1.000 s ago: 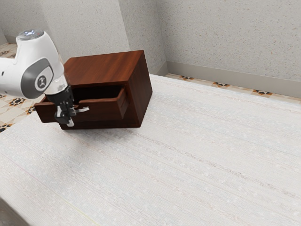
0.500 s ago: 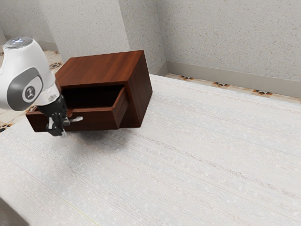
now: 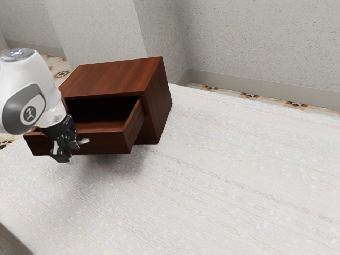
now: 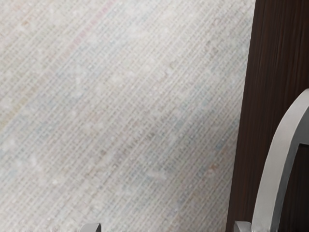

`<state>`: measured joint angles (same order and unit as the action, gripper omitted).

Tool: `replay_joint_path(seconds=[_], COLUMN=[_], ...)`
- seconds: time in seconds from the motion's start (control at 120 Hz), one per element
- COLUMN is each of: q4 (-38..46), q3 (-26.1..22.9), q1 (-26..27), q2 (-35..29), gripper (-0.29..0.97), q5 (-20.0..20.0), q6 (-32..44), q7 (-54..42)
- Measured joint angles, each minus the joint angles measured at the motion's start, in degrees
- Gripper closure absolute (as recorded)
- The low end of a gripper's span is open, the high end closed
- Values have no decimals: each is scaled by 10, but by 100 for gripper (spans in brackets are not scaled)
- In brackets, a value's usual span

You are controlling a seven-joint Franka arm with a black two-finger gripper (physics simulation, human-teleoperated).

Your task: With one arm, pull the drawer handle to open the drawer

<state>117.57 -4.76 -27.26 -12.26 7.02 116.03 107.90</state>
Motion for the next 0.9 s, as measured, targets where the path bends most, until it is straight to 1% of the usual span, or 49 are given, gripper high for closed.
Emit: replay_joint_path(seconds=[0.317, 0.9], q4=[14, 0], q3=[2, 3], q1=[4, 8], q2=[-14, -17], gripper=[45, 41], q5=[-1, 0], q6=[-4, -35], q7=[0, -1])
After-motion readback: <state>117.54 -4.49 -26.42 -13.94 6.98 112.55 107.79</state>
